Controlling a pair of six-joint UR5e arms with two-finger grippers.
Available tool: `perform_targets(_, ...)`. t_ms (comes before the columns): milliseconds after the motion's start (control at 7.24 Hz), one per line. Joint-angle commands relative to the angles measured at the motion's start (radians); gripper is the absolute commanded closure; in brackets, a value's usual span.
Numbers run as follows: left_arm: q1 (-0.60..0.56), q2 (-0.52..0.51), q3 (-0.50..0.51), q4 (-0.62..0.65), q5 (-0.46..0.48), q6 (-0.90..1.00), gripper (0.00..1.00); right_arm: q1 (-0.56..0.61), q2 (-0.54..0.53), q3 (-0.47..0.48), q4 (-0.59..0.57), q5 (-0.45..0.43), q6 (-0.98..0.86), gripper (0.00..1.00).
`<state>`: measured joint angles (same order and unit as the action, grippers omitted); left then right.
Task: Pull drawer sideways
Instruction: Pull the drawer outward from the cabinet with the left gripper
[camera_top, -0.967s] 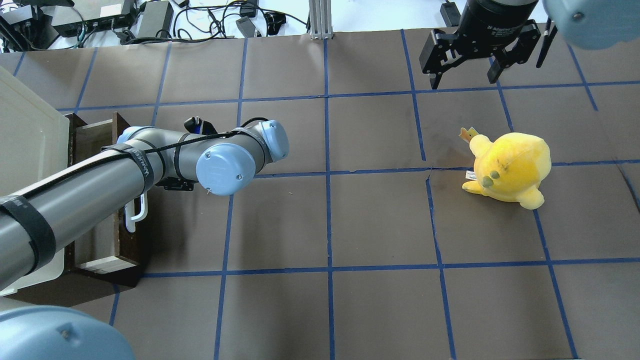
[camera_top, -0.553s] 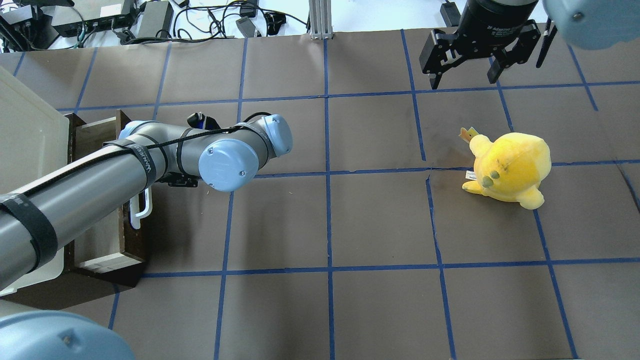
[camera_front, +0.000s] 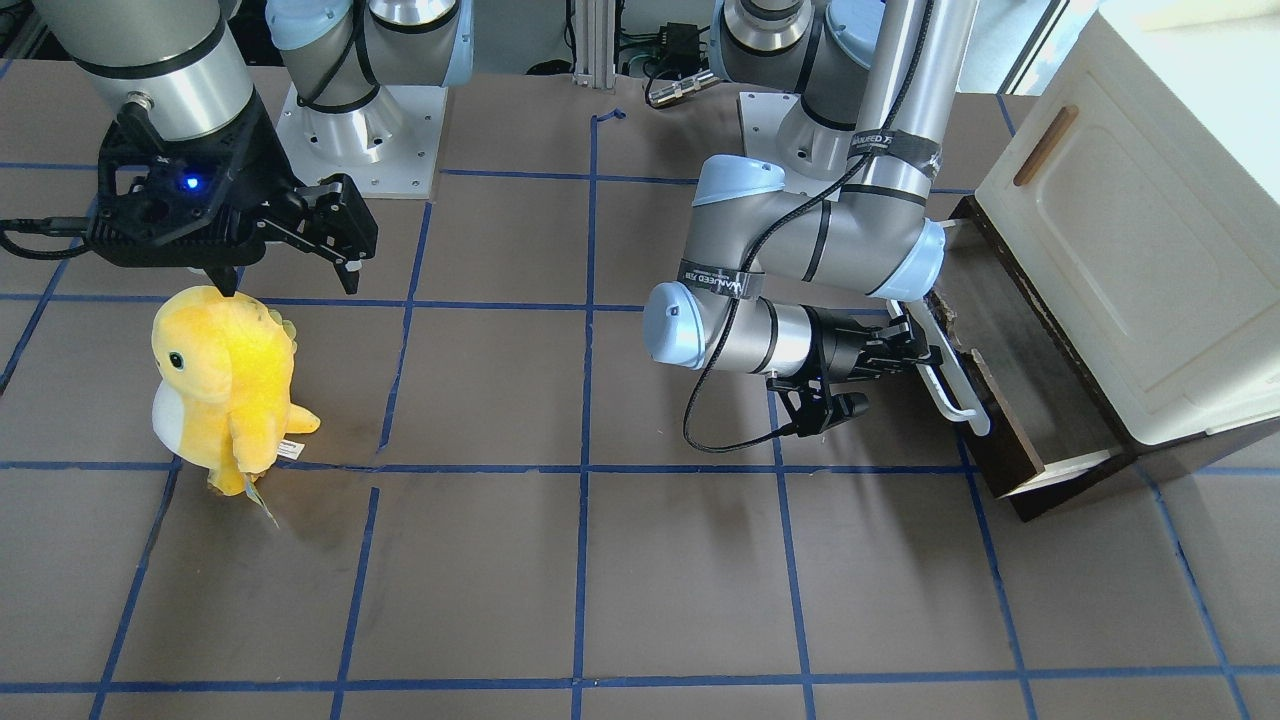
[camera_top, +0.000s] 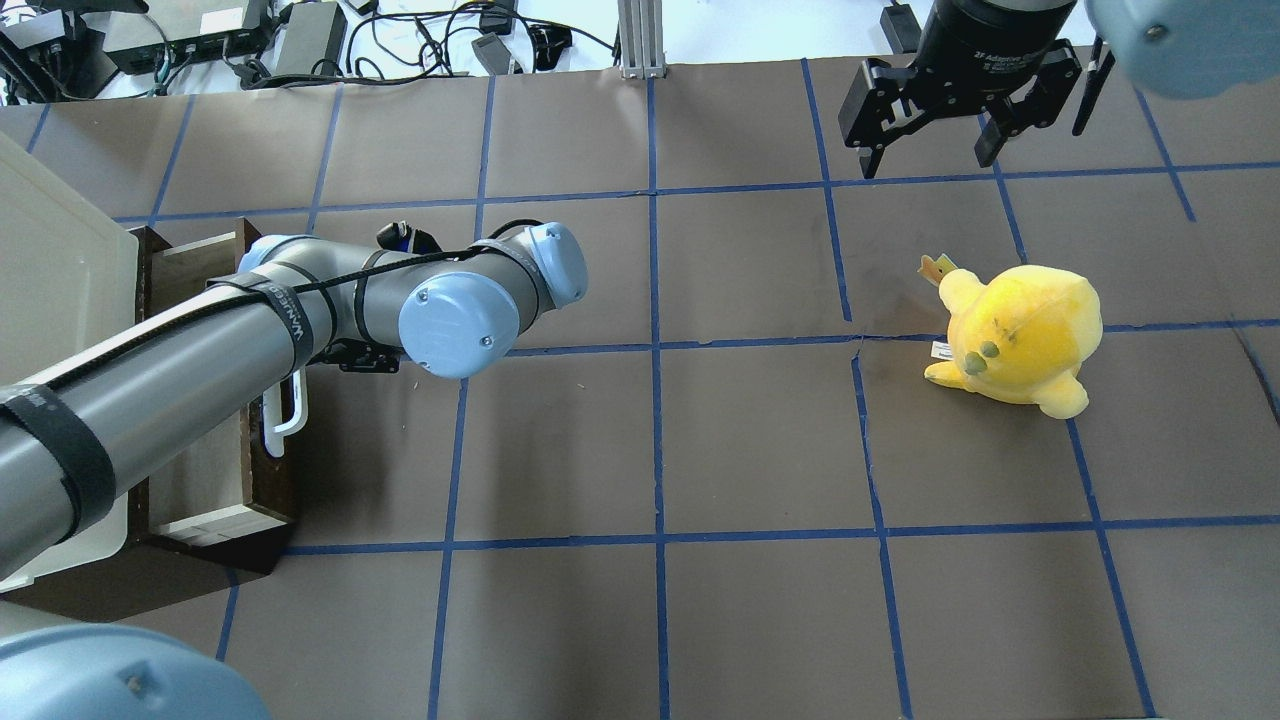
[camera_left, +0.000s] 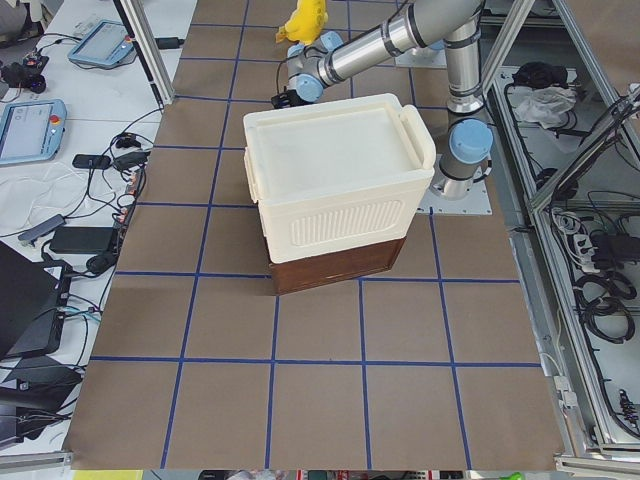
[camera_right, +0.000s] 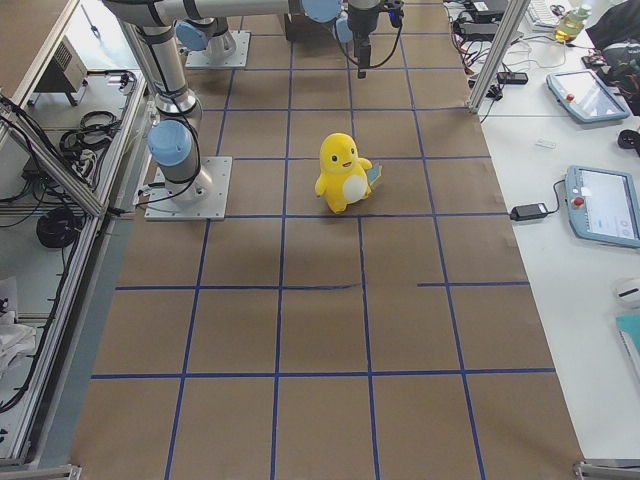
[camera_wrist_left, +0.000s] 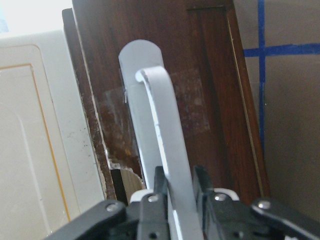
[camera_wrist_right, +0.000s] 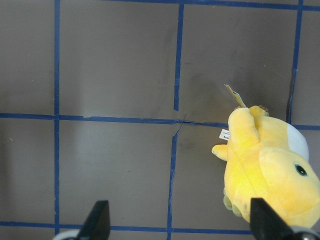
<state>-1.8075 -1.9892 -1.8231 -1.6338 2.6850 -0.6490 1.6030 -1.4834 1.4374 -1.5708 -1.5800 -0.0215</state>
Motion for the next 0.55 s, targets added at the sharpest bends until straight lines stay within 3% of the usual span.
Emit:
perform_targets(0, -0.013, 0.0, -0.001, 0.0, 0.001, 0.0, 0.28, 0.0, 0.0, 0.0, 0.0, 0.0, 0.0, 0.0)
perform_targets(276, -0.024, 0.001, 0.001, 0.002, 0.001, 0.002, 0.19, 0.0, 0.0, 0.0, 0.0, 0.0, 0.0, 0.0)
perform_targets(415, -0.029, 0.003, 0.008, 0.006, -0.01, 0.027, 0.19, 0.0, 0.0, 0.0, 0.0, 0.0, 0.0, 0.0)
